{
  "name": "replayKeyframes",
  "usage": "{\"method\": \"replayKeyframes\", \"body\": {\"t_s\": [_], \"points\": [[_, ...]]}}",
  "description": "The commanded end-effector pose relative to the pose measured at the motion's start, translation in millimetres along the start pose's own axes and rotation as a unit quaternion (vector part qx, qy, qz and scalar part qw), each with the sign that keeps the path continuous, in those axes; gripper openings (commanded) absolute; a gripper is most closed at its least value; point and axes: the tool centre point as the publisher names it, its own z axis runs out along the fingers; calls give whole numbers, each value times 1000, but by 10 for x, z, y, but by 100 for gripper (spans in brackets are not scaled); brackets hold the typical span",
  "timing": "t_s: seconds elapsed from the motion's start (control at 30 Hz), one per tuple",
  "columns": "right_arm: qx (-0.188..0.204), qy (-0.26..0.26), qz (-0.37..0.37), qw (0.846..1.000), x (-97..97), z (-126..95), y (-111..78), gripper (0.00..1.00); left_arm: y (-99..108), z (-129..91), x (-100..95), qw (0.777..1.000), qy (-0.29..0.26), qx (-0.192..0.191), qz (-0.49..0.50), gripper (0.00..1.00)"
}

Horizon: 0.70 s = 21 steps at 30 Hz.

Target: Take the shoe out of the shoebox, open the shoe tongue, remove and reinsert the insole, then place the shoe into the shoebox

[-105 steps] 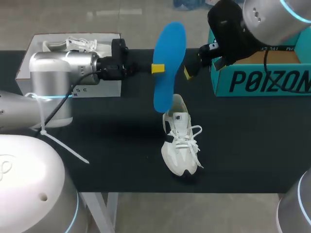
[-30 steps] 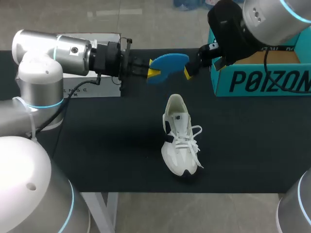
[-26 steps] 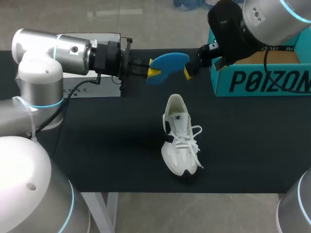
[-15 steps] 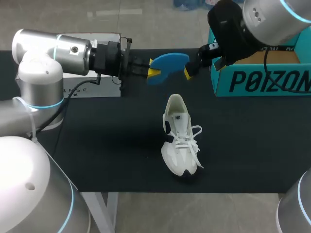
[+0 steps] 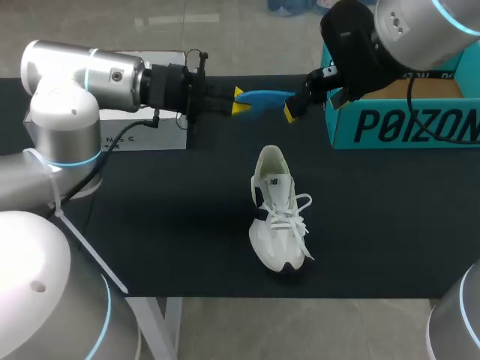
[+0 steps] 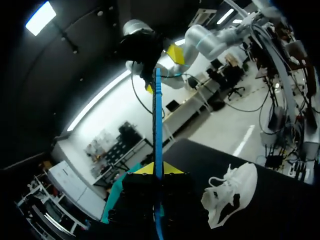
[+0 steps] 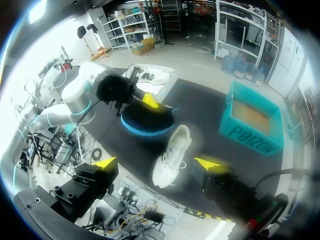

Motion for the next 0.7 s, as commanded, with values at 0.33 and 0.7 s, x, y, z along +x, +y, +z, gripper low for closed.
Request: {"method": "replayKeyframes", "body": {"t_s": [0.33, 0.7], "points": [[0, 0, 1, 1000, -1, 15, 2, 100, -28, -53, 259, 943, 22, 31, 329, 0], [0, 0, 1, 1000, -1, 15, 2, 100, 115, -55, 356, 950, 31, -5, 311, 0]]}}
